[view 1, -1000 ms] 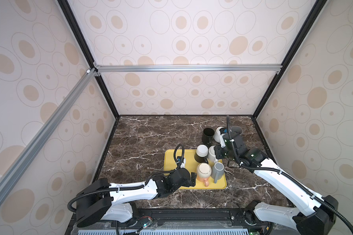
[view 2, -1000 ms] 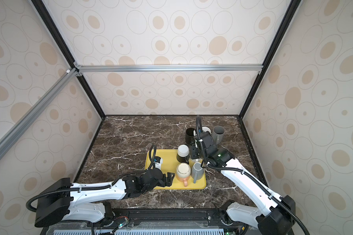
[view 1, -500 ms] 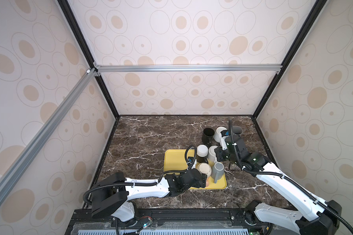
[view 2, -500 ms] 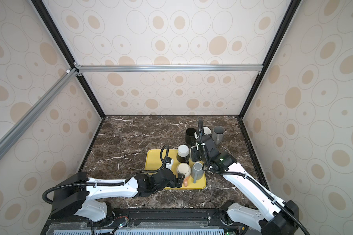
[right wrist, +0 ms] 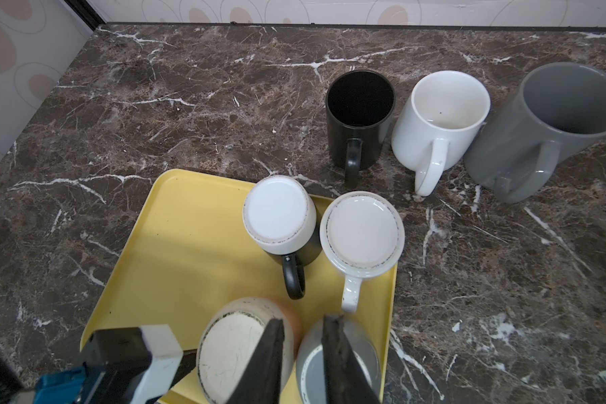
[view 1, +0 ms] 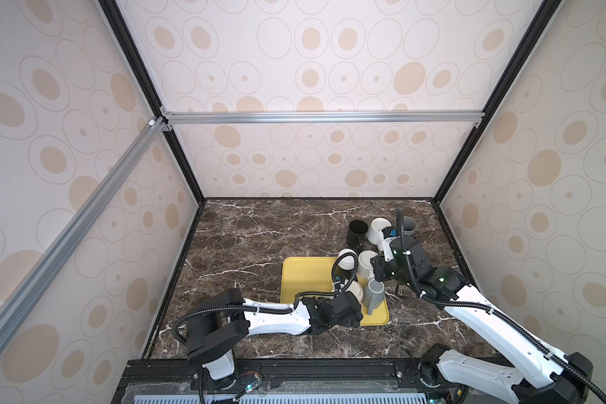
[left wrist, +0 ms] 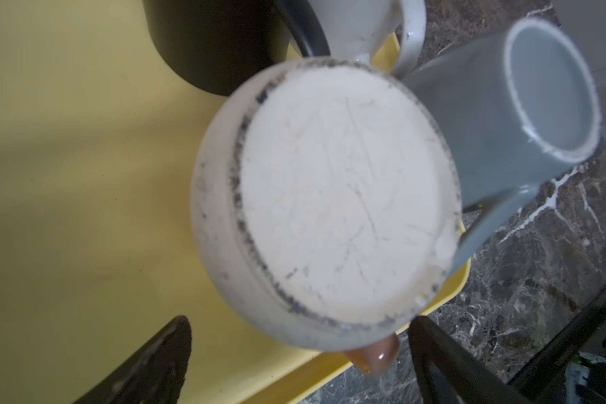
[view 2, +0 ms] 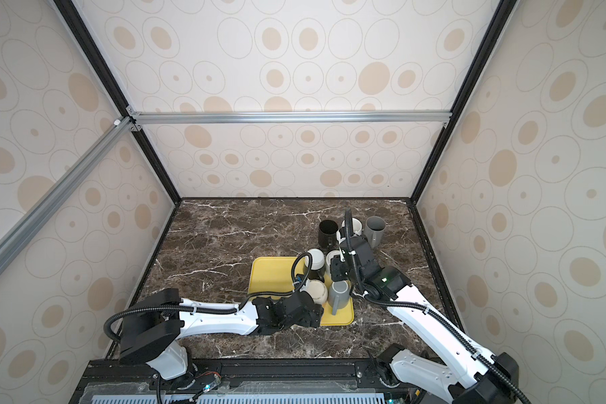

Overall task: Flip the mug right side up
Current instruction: 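Move left gripper down onto the upside-down orange mug on the tray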

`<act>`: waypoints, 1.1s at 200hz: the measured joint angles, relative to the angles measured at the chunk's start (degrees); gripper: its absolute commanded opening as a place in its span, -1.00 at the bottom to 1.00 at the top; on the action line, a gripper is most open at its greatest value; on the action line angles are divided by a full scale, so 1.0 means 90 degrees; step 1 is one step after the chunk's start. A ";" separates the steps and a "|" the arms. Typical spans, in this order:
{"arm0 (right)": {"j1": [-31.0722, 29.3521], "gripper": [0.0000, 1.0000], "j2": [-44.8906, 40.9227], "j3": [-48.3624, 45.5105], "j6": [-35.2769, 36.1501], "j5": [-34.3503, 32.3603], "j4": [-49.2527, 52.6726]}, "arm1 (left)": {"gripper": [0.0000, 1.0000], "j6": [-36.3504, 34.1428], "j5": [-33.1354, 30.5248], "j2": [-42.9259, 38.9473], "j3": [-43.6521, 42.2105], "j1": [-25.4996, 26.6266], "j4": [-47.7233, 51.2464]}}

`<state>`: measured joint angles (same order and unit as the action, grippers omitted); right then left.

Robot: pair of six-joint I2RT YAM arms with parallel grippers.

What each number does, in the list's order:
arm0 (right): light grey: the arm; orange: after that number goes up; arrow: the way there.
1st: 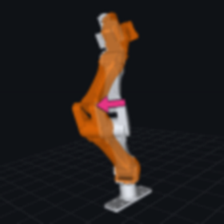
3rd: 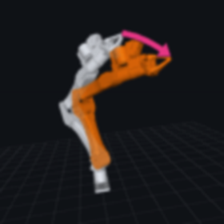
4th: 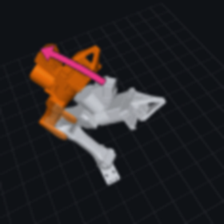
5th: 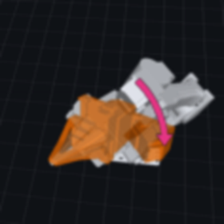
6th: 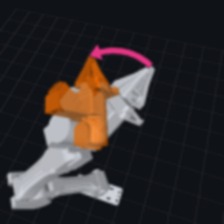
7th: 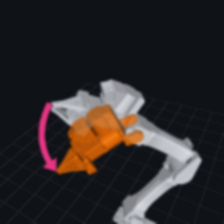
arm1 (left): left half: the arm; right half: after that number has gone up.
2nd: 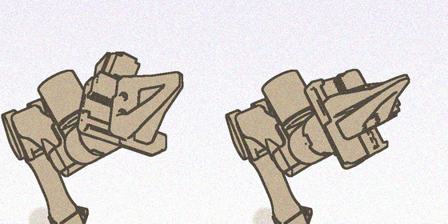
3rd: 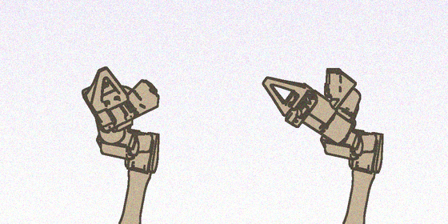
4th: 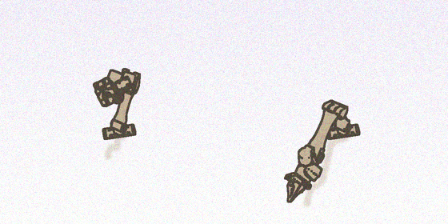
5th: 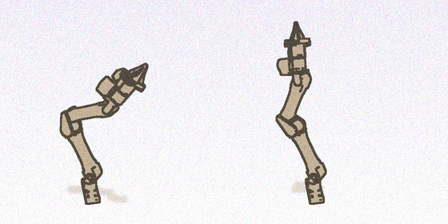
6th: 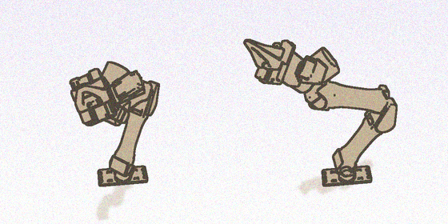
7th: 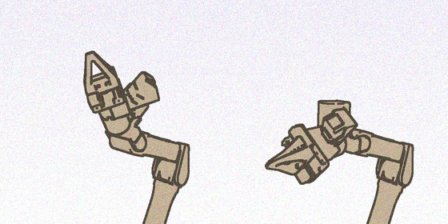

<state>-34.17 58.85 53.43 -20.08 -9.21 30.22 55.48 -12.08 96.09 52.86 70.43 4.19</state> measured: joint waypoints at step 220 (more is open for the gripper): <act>0.0000 -0.53 -0.0027 -0.0046 -0.0034 0.0041 -0.0172 | 0.16 0.0034 -0.0362 -0.0141 -0.0078 -0.0005 0.0724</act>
<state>-34.17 58.61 53.01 -20.38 -8.84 28.67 55.79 -15.33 94.83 52.16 70.39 10.70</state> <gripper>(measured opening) 0.233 0.613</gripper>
